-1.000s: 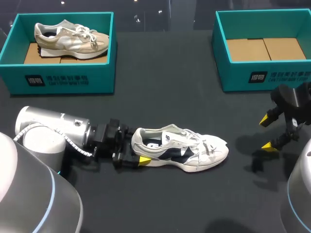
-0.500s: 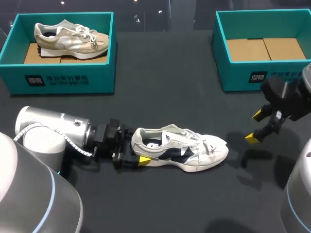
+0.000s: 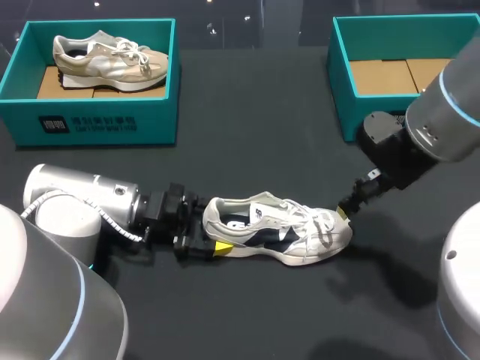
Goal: Take the shoe out of the shoebox, open the shoe tongue, remove and reinsert the insole, then place the shoe into the shoebox
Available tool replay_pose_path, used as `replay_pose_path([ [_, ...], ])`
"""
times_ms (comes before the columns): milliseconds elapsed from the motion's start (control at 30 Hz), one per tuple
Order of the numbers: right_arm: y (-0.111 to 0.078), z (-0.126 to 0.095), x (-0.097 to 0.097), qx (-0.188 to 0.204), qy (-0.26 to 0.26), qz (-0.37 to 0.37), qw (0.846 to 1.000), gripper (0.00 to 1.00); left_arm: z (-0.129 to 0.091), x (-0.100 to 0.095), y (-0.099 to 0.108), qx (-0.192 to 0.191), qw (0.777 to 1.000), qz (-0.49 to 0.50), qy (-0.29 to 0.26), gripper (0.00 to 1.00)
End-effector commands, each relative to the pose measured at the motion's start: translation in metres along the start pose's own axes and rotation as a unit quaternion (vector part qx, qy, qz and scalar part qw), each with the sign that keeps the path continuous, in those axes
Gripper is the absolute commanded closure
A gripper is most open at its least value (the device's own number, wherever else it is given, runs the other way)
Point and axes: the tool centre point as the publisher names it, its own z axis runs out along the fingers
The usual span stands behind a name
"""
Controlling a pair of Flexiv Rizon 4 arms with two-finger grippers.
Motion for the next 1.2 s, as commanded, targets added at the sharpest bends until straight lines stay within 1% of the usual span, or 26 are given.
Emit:
replay_pose_path([
  [33,0.011,0.007,0.013,0.010,-0.044,0.023,0.999,0.00,0.000,-0.004,0.002,-0.001,1.000,0.000,0.000,1.00],
  [67,0.013,0.008,0.016,0.009,-0.044,0.023,0.999,0.00,0.000,-0.004,0.002,-0.001,1.000,0.000,0.000,1.00],
  [467,0.013,0.008,0.016,0.009,-0.044,0.023,0.999,0.00,0.000,-0.004,0.002,-0.001,1.000,0.000,0.000,1.00],
  [500,0.014,0.010,0.016,0.007,-0.047,0.060,0.997,0.00,0.000,-0.004,0.002,-0.001,1.000,0.000,0.000,1.00],
  [533,0.016,0.012,0.018,-0.016,-0.046,0.073,0.996,0.00,0.000,-0.004,0.002,-0.001,1.000,0.000,0.000,1.00],
  [567,0.020,0.014,0.021,-0.009,-0.054,0.089,0.994,0.00,0.000,-0.004,0.002,-0.001,1.000,0.000,0.000,1.00],
  [600,0.025,0.018,0.023,0.007,-0.067,0.114,0.991,0.00,0.000,-0.004,0.002,-0.001,1.000,0.000,0.000,1.00],
  [633,0.029,0.020,0.026,0.009,-0.070,0.127,0.989,0.00,0.000,-0.004,0.002,-0.001,1.000,0.000,0.000,1.00],
  [667,0.034,0.023,0.029,0.009,-0.073,0.132,0.989,0.00,0.000,-0.004,0.002,-0.001,1.000,0.000,0.000,1.00],
  [733,0.046,0.029,0.035,0.028,-0.087,0.152,0.984,0.00,0.000,-0.004,0.002,-0.001,1.000,0.000,0.000,1.00],
  [800,0.054,0.032,0.042,0.032,-0.101,0.164,0.981,0.00,0.000,-0.004,0.002,-0.001,1.000,0.000,0.000,1.00],
  [833,0.061,0.034,0.047,0.041,-0.107,0.172,0.978,0.00,0.000,-0.004,0.002,-0.001,1.000,0.000,0.000,1.00],
  [900,0.067,0.037,0.053,0.041,-0.116,0.179,0.976,0.00,0.000,-0.004,0.002,-0.001,1.000,0.000,0.000,1.00],
  [967,0.073,0.041,0.059,0.052,-0.127,0.200,0.970,0.00,0.000,-0.004,0.002,-0.001,1.000,0.000,0.000,1.00],
  [1100,0.082,0.049,0.066,0.058,-0.134,0.218,0.965,0.00,0.000,-0.004,0.002,-0.001,1.000,0.000,0.000,1.00],
  [1167,0.087,0.054,0.069,0.064,-0.142,0.234,0.960,0.00,0.000,-0.004,0.002,-0.001,1.000,0.000,0.000,1.00],
  [1200,0.088,0.056,0.071,0.062,-0.140,0.230,0.961,0.00,0.000,-0.004,0.002,-0.001,1.000,0.000,0.000,1.00],
])
